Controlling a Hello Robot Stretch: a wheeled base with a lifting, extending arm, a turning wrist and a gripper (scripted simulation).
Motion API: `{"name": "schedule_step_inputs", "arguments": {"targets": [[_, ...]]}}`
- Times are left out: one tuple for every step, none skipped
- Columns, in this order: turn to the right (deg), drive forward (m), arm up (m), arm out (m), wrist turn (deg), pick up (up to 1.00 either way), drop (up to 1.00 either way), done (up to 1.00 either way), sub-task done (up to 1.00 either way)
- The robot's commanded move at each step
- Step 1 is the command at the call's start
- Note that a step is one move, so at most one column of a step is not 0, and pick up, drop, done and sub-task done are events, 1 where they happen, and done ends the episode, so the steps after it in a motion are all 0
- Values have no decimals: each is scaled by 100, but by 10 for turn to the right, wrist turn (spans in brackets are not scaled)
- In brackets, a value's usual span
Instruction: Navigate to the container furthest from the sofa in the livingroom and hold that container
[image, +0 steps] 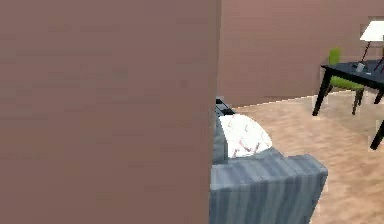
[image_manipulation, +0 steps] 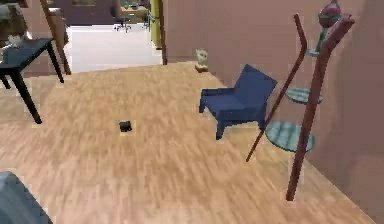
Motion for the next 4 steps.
{"name": "schedule_step_inputs", "arguments": {"targets": [[450, 0, 0, 0, 0, 0, 0, 0, 0], [210, 0, 0, 0, 0, 0, 0, 0, 0], [0, 100, 0, 0, 0, 0, 0, 0, 0], [0, 35, 0, 0, 0, 0, 0, 0, 0]]}}
